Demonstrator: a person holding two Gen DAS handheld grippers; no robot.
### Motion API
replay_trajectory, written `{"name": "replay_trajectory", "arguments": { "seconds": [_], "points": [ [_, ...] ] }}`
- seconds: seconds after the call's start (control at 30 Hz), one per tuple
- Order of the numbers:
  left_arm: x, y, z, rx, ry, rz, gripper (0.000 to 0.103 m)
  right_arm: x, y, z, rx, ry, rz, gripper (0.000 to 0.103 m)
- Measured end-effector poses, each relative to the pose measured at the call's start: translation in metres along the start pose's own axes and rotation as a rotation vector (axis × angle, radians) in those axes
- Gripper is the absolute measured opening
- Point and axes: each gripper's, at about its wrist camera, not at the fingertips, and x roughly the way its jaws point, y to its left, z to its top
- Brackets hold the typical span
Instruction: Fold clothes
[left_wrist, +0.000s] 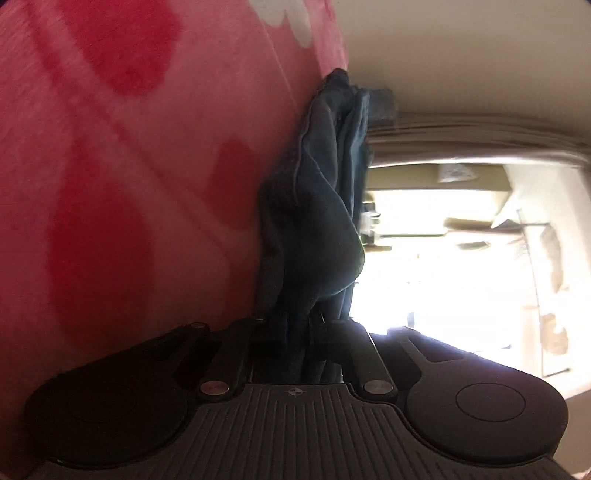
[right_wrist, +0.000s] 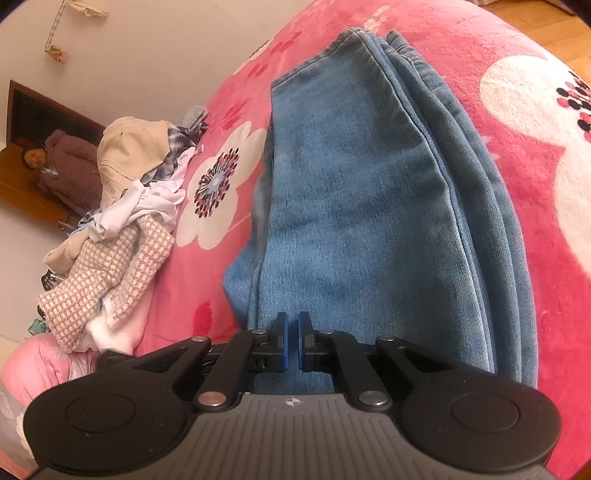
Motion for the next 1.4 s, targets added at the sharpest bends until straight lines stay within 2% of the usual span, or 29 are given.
{"name": "replay_trajectory", "arguments": {
  "seconds": [0.1, 0.17, 0.27, 0.33, 0.4, 0.47, 0.53, 0.6, 0.67, 0.7, 0.8, 0.87, 0.9, 0.97, 1.03, 1.1, 1.2, 1.3, 1.4],
  "points": [
    [-0.006, -0.025, -0.007, 0.148, -0.044, 0.076, 0.013, -0.001, 0.000, 0.000, 0.000, -0.002, -0.006, 0.005],
    [-0.008, -0.042, -0.016, 0.293, -0.066, 0.155, 0.021, -0.002, 0.000, 0.000, 0.000, -0.005, -0.007, 0.005],
    [-0.010, -0.065, -0.029, 0.510, -0.091, 0.273, 0.023, -0.001, 0.000, 0.000, -0.002, -0.002, -0.014, 0.005],
    [-0.008, -0.076, -0.034, 0.601, -0.091, 0.300, 0.023, -0.001, 0.001, 0.001, -0.005, -0.005, -0.013, 0.005],
    [-0.005, -0.079, -0.037, 0.631, -0.086, 0.308, 0.023, -0.002, 0.002, 0.001, -0.008, -0.010, -0.011, 0.005],
    [0.000, -0.076, -0.036, 0.622, -0.087, 0.324, 0.020, -0.003, 0.003, 0.001, -0.012, -0.013, -0.010, 0.005],
    [-0.004, -0.071, -0.033, 0.586, -0.091, 0.279, 0.008, -0.004, 0.005, 0.001, -0.018, -0.015, -0.010, 0.005],
    [-0.011, -0.066, -0.031, 0.549, -0.095, 0.224, 0.005, -0.005, 0.007, 0.002, -0.027, -0.020, -0.014, 0.005],
    [-0.010, -0.059, -0.020, 0.415, -0.095, 0.130, 0.005, -0.007, 0.009, 0.003, -0.045, -0.028, -0.017, 0.005],
    [-0.005, -0.052, -0.013, 0.343, -0.085, 0.108, 0.005, -0.009, 0.011, 0.004, -0.060, -0.034, -0.019, 0.005],
    [-0.001, -0.023, 0.002, 0.139, -0.044, 0.063, 0.005, -0.007, 0.020, 0.008, -0.125, -0.048, -0.026, 0.005],
    [0.002, -0.010, 0.006, 0.065, -0.027, 0.051, 0.006, -0.005, 0.032, 0.013, -0.190, -0.052, -0.023, 0.005],
    [0.002, -0.008, 0.006, 0.058, -0.024, 0.050, 0.006, -0.002, 0.039, 0.016, -0.226, -0.050, -0.016, 0.005],
    [0.004, -0.008, 0.005, 0.059, -0.019, 0.045, 0.013, 0.003, 0.055, 0.023, -0.298, -0.042, -0.003, 0.008],
    [0.005, -0.010, 0.004, 0.059, -0.014, 0.039, 0.015, 0.008, 0.069, 0.029, -0.365, -0.041, -0.007, 0.021],
    [0.006, -0.011, 0.003, 0.051, -0.007, 0.021, 0.015, 0.013, 0.084, 0.035, -0.432, -0.039, -0.011, 0.023],
    [0.010, 0.001, 0.006, -0.029, 0.014, -0.025, 0.011, 0.019, 0.093, 0.041, -0.453, -0.034, 0.000, 0.023],
    [0.011, 0.003, 0.006, -0.032, 0.024, -0.029, 0.009, 0.034, 0.098, 0.044, -0.489, 0.047, -0.027, 0.024],
    [0.017, -0.008, 0.006, 0.051, 0.007, 0.014, 0.009, 0.052, 0.112, 0.037, -0.636, 0.151, -0.116, 0.038]
  ]
}}
